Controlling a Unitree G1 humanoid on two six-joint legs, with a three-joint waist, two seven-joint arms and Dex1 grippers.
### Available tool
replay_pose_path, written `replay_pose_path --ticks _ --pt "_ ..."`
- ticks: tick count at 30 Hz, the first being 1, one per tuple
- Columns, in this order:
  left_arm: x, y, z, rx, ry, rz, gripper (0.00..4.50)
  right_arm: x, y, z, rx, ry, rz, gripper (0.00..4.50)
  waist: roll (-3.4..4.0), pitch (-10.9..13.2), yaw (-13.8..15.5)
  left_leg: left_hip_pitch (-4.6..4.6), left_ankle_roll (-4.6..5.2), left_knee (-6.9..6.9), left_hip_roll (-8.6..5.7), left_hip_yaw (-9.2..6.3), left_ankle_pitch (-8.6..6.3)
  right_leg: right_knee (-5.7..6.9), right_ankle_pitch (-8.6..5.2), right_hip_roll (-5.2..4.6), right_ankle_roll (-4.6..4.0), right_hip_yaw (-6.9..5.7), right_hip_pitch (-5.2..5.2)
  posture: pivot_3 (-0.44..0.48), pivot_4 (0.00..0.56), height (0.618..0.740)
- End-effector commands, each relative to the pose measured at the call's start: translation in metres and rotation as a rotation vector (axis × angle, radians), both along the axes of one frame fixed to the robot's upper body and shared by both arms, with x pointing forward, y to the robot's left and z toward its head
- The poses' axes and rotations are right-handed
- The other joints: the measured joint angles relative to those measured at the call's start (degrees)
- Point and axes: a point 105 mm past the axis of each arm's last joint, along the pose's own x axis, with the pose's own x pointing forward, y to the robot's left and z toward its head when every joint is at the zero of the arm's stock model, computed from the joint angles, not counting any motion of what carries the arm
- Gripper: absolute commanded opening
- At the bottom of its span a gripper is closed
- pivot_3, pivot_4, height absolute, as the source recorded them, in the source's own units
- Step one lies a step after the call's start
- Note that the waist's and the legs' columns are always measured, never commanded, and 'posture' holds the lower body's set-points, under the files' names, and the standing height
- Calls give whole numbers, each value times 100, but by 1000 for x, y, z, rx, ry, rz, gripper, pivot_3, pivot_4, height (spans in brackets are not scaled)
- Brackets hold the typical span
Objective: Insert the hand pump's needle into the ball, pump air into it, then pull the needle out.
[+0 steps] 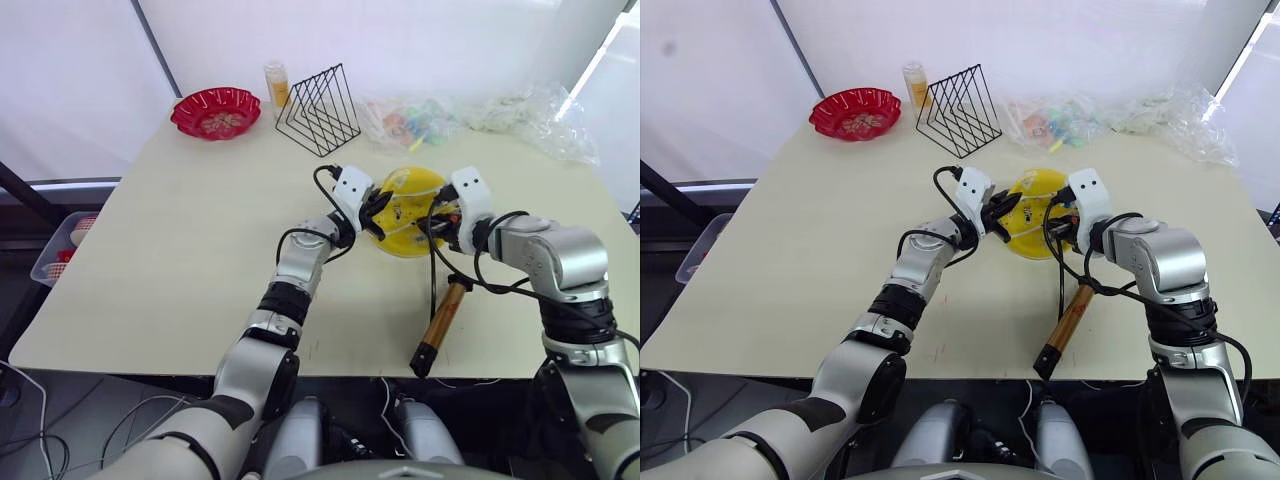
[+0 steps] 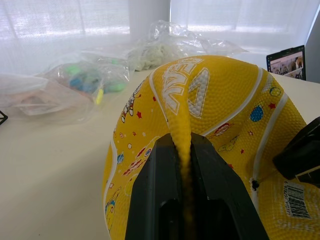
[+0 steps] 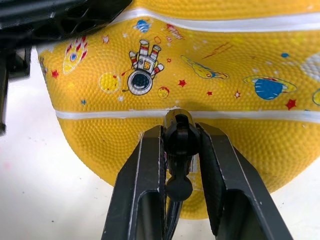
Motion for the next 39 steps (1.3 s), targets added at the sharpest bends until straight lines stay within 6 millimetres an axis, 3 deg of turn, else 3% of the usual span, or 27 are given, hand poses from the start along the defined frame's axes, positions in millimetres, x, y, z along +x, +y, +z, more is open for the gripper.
replay_pose_path --ticks 1,11,15,27,34,39 --pt "-6 -9 -23 56 68 -32 0 3 6 12 -50 -64 48 406 0 0 -4 1 0 0 0 -1 0 0 0 0 0 0 1 0 150 740" --pt "-6 -10 -23 56 70 -34 0 11 13 11 -320 -122 217 406 3 -3 -40 5 0 6 0 -2 0 2 0 2 1 0 8 0 150 740" --pt "-6 -10 -22 56 67 -37 0 13 15 3 -422 -68 285 406 3 -3 -47 9 0 11 0 -1 0 5 1 2 1 1 11 0 150 740" --pt "-7 -13 -22 50 69 -43 0 21 14 -12 -501 32 296 406 5 -10 -48 14 -2 19 1 -3 2 16 1 3 0 0 15 0 150 740" --pt "-7 -13 -23 50 73 -41 0 24 17 -27 -501 80 295 406 3 -11 -63 108 -2 8 3 -2 1 5 -2 5 0 1 102 0 150 740" --pt "-7 -12 -24 50 73 -36 0 27 16 -38 -503 100 290 406 -1 -26 -66 111 -3 9 6 -3 1 6 -1 10 -1 4 102 0 150 740"
